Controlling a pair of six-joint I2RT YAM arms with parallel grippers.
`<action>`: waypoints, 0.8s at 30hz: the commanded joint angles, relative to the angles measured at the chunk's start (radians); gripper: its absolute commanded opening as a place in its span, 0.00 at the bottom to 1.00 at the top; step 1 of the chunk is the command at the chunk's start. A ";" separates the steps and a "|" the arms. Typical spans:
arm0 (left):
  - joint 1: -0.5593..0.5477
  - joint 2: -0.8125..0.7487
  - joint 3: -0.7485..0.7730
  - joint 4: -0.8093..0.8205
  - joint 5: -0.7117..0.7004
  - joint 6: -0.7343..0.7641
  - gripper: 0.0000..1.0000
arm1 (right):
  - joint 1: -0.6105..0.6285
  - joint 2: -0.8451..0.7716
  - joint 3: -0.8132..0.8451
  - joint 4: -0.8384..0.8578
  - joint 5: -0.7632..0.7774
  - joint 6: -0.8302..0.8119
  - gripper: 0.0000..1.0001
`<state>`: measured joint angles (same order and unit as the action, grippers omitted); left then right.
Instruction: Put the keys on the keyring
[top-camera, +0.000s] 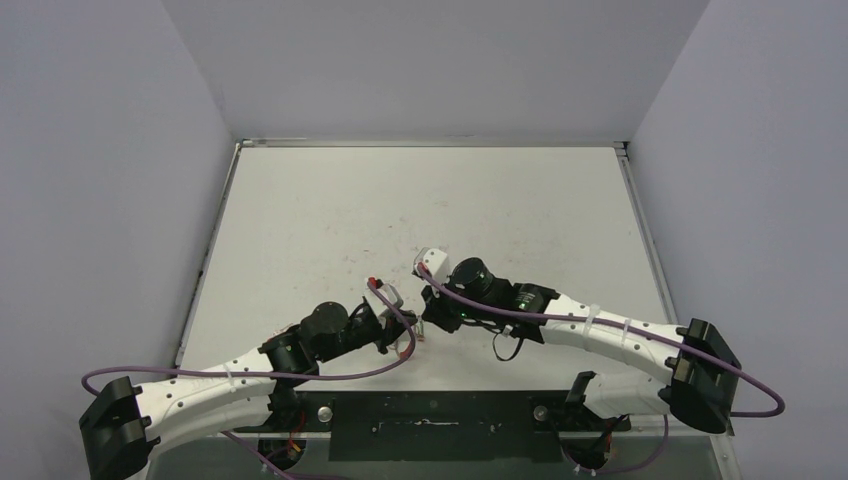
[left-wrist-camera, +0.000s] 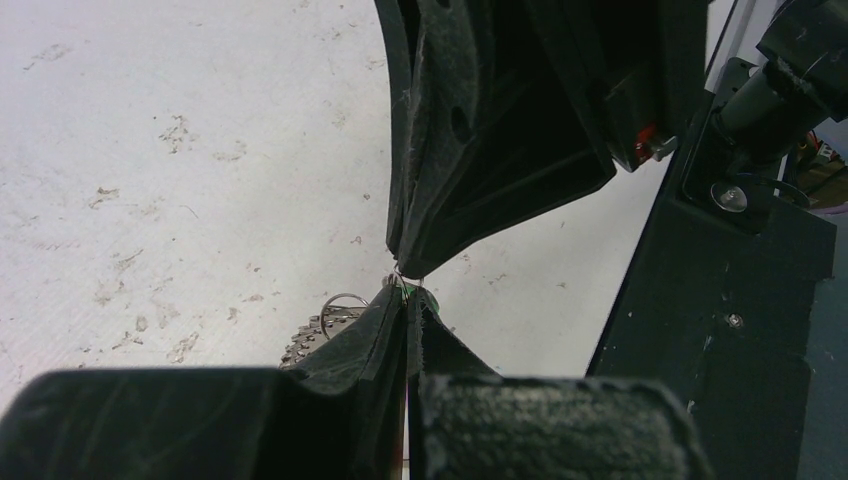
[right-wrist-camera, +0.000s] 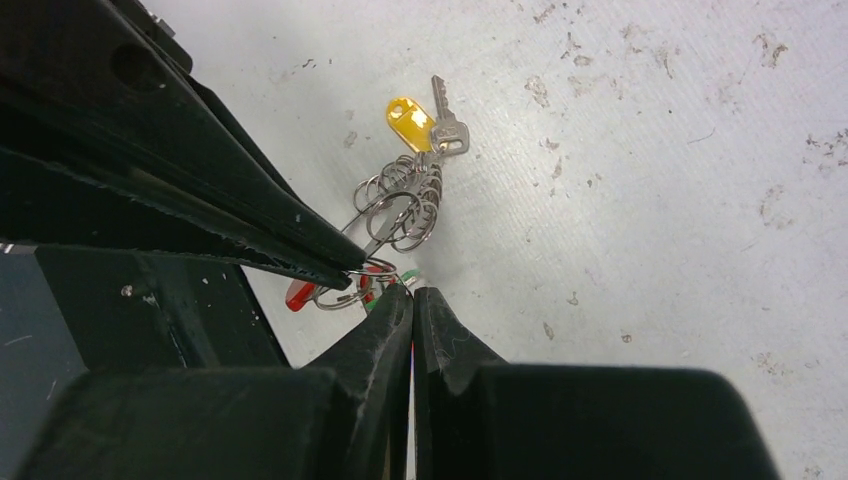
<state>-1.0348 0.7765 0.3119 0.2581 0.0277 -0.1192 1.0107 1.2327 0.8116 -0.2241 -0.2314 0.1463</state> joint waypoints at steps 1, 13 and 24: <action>-0.006 -0.019 0.008 0.051 0.025 0.007 0.00 | -0.019 0.005 0.026 0.058 0.015 0.019 0.00; -0.005 -0.026 0.001 0.055 0.029 0.017 0.00 | -0.062 0.004 -0.004 0.095 -0.077 0.046 0.00; -0.005 -0.062 -0.021 0.066 0.039 0.040 0.00 | -0.085 -0.083 -0.065 0.168 -0.136 0.050 0.51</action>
<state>-1.0348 0.7422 0.2947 0.2592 0.0380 -0.0959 0.9398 1.2320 0.7734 -0.1535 -0.3412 0.1989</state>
